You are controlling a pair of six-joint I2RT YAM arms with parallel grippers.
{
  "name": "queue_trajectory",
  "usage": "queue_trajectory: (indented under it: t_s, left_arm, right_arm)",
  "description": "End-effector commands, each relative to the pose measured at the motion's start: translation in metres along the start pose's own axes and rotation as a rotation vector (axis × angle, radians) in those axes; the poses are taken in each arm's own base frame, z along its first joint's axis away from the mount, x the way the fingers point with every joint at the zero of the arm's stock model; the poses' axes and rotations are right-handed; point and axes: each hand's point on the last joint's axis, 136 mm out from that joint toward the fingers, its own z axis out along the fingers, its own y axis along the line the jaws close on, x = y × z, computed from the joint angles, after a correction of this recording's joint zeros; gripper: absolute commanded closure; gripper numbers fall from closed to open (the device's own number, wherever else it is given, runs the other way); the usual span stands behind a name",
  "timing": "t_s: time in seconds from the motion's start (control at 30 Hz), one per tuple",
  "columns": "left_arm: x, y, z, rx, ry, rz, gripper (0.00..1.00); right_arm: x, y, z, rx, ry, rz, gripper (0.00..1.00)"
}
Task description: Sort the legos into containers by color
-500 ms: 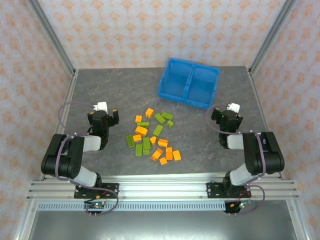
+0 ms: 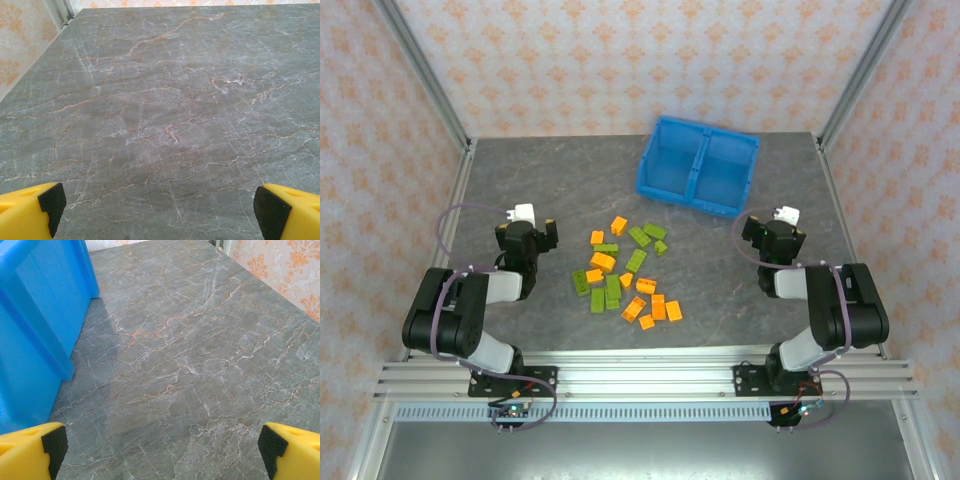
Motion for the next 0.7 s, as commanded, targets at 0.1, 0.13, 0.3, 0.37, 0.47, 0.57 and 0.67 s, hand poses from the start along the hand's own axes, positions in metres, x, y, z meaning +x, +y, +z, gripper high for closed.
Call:
queue_trajectory:
  t_s: [0.1, 0.13, 0.3, 0.37, 0.47, 0.57, 0.67]
  left_arm:
    - [-0.015, -0.002, 0.001, 0.004, -0.04, -0.012, 0.0]
    - [-0.015, -0.002, 0.001, 0.004, -0.04, -0.012, 0.0]
    - [-0.015, -0.002, 0.0, 0.004, -0.043, -0.011, 0.0]
    - [-0.017, -0.003, 0.0, 0.011, -0.045, -0.006, 0.0]
    - [-0.031, -0.012, -0.004, 0.039, 0.009, 0.034, 0.0]
    - [-0.055, -0.019, -0.022, 0.053, 0.047, 0.027, 0.0]
    - [-0.086, -0.056, -0.054, 0.229, 0.025, -0.015, 0.0]
  right_arm:
    - [-0.051, -0.011, -0.019, 0.081, 0.011, 0.052, 0.01]
    - [-0.058, -0.011, -0.025, 0.08, 0.001, 0.08, 0.01]
    - [-0.082, 0.002, -0.06, -0.034, -0.017, 0.186, 0.01]
    - [-0.087, 0.012, -0.075, -0.085, 0.028, 0.18, 0.01]
    - [-0.089, 0.031, -0.098, -0.171, 0.177, 0.254, 0.01]
    - [-0.072, 0.078, -0.123, -0.345, 0.437, 0.316, 0.01]
    - [-0.048, 0.11, -0.144, -0.404, 0.621, 0.262, 0.01]
